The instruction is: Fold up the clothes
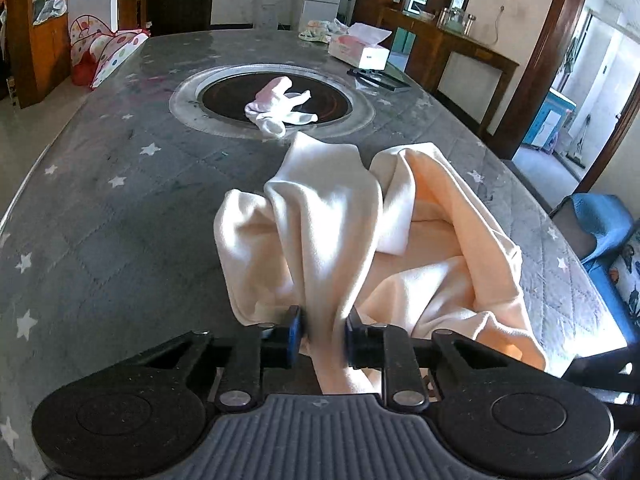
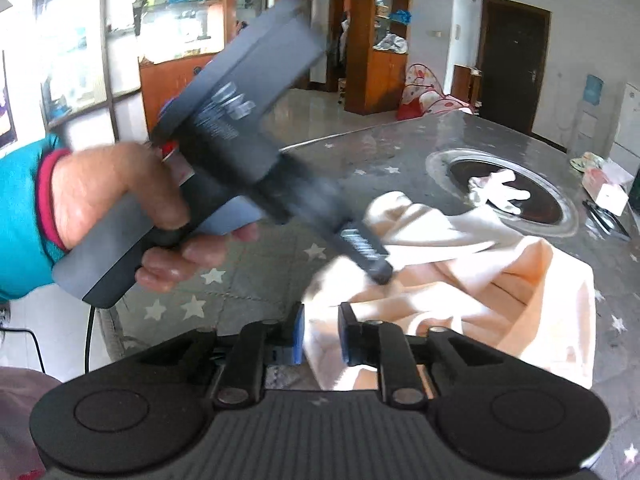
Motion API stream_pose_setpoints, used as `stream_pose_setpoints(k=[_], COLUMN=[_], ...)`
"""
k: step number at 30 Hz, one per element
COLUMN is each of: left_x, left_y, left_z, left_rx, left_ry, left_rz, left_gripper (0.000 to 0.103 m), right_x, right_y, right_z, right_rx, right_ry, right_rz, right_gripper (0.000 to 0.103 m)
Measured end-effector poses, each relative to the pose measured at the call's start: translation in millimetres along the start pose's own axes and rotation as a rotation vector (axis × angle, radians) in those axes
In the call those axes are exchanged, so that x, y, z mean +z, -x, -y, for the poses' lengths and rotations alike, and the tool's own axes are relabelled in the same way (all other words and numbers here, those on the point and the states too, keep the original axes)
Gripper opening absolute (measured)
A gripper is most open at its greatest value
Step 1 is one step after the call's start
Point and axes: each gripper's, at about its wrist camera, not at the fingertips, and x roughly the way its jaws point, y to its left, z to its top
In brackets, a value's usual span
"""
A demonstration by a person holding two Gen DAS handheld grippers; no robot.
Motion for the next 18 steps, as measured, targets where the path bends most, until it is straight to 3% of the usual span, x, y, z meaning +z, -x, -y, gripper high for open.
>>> stream_pose_setpoints(k=[3,11,14,18], left_x=[-7.3,-30.3,-36.6,-43.9], left_y=[8.0,30.8,38.0,45.7], left_z=[-1.8,-16.1,-23.6,-31.0], left_rx=[-0.008,-0.036,-0.040,-0.038], left_ry=[0.001,0.036,0.056,0.067], left_rz=[0.013,0.019,0.020,0.016], left_gripper=[0.018,0.016,0.016,0.016], right_x=[2.8,15.9,20.2,24.5], right_y=[9.4,-6.9,-24.9,-50.2], right_z=[18.8,94.7,123.7,132.3], right_rx=[-0.036,-0.251,-0.267,-0.245], right_ry=[-0.041,-0.172,-0.216,-0.221], right_rz=[0.011,-0.006,-0.025,-0.043], right_gripper=[0.025,0.028,0.034,0.035])
